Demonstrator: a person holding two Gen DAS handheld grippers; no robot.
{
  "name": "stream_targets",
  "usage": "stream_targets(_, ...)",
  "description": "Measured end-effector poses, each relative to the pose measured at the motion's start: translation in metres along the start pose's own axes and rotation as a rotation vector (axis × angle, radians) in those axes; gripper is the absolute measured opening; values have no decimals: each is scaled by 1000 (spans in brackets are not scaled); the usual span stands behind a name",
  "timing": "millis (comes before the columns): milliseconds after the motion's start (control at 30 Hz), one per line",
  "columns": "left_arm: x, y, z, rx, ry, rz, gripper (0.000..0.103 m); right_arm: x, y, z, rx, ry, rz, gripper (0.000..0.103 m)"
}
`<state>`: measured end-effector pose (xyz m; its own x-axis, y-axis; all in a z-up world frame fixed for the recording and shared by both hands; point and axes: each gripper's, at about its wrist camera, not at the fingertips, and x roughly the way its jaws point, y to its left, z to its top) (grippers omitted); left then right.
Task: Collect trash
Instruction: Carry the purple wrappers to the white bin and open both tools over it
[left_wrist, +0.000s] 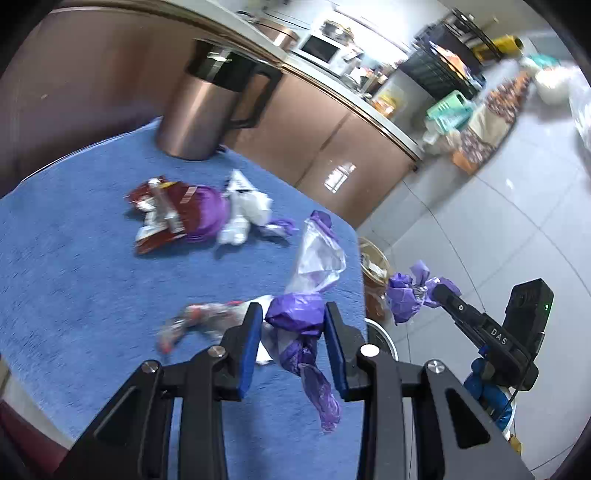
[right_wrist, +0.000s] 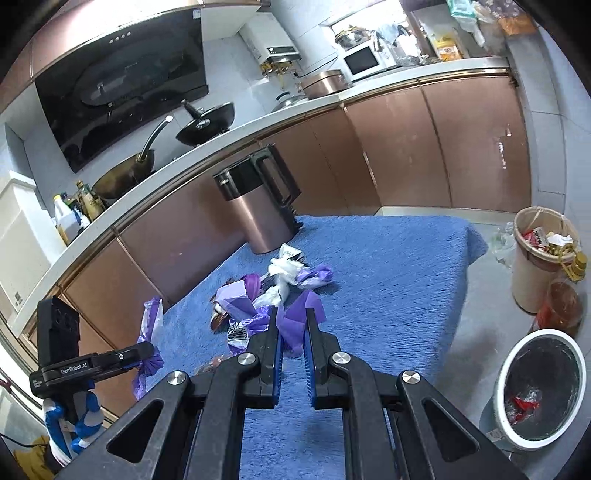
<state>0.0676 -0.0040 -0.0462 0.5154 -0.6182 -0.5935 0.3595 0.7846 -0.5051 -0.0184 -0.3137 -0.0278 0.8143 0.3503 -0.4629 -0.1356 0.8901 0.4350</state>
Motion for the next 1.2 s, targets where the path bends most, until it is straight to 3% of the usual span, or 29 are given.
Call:
stream_targets(167,40,-52,7,95,71,-33,32,-28,-35,-2,44,-40,-99,10)
stream_targets(467,147,-168,0,273,240,-113,32,-85,-120,-15,96,-87,-470,10)
stream_targets(667,220,-232,-11,329,339,-169,33,-95,-165,-26,122,-68,-649,10)
stream_targets(967,318,-289,-23,328,447,-205,34,-93,-222,-39,176,-25,-786,12)
stream_targets(1033,333,-296,-26,331,460,-201,38,-90,-233,-41,192,-12,-818,12)
stream_targets(1133,348,-301,-29,313,481,-215,52,-90,-243,-45,194,-1,-856,22)
stream_targets(1200,350,-304,-32,315,492,-224,52,-90,-244,-48,194,0,-870,33)
